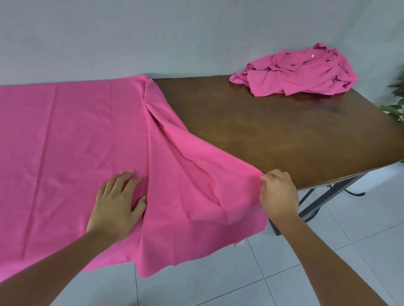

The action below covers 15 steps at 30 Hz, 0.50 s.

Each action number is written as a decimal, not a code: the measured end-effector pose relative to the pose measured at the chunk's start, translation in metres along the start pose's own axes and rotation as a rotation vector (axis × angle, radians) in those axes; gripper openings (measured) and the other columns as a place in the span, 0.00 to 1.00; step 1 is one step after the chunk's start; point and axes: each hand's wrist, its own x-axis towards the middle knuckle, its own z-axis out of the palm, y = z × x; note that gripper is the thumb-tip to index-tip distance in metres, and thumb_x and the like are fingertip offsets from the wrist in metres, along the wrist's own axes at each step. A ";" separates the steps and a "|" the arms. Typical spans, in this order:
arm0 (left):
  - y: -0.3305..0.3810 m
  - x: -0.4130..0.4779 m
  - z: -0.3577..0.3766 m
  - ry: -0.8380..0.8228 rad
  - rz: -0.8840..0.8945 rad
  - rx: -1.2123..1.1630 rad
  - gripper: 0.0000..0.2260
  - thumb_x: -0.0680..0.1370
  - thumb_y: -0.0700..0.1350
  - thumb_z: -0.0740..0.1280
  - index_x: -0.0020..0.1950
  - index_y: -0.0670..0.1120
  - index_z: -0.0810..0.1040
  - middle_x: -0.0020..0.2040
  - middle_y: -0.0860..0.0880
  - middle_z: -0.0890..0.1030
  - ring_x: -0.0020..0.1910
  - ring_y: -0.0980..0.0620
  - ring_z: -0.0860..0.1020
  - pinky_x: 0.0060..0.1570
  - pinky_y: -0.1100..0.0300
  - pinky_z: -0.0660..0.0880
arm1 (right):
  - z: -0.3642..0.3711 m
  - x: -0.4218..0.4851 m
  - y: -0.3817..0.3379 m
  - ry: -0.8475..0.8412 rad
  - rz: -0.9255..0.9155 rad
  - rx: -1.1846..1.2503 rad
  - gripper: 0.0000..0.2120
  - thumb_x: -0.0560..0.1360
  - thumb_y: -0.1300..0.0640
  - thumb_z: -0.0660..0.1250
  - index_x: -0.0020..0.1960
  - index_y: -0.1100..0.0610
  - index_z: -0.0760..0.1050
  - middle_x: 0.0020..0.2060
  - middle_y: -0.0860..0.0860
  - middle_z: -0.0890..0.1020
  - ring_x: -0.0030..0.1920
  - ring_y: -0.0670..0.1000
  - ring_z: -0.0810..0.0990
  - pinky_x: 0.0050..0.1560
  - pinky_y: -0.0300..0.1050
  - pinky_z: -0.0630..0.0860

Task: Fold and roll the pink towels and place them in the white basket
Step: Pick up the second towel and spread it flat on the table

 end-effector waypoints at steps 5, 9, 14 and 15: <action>0.000 0.001 0.000 0.001 0.001 0.005 0.31 0.79 0.61 0.51 0.75 0.46 0.71 0.76 0.46 0.69 0.76 0.43 0.63 0.76 0.42 0.61 | 0.005 -0.026 -0.019 0.140 -0.048 0.033 0.10 0.73 0.68 0.66 0.52 0.62 0.82 0.54 0.56 0.79 0.48 0.60 0.76 0.47 0.56 0.78; 0.000 0.001 0.001 0.004 0.004 0.005 0.31 0.79 0.61 0.51 0.75 0.46 0.71 0.76 0.46 0.69 0.76 0.43 0.63 0.76 0.41 0.61 | 0.017 -0.066 -0.044 0.093 -0.012 0.086 0.18 0.82 0.55 0.59 0.67 0.62 0.76 0.63 0.57 0.79 0.62 0.60 0.77 0.62 0.57 0.75; 0.000 0.001 0.001 0.003 0.003 0.004 0.31 0.79 0.61 0.50 0.75 0.46 0.70 0.77 0.47 0.68 0.77 0.43 0.62 0.76 0.42 0.60 | 0.038 -0.082 -0.028 -0.025 0.010 0.053 0.34 0.84 0.38 0.48 0.80 0.59 0.59 0.80 0.54 0.60 0.80 0.53 0.57 0.79 0.51 0.54; 0.000 0.001 0.001 0.004 0.005 0.001 0.30 0.79 0.61 0.51 0.75 0.46 0.70 0.77 0.47 0.68 0.77 0.43 0.62 0.76 0.42 0.60 | 0.039 -0.079 -0.022 -0.028 0.001 0.046 0.35 0.83 0.36 0.46 0.81 0.59 0.57 0.80 0.53 0.59 0.81 0.52 0.55 0.80 0.51 0.53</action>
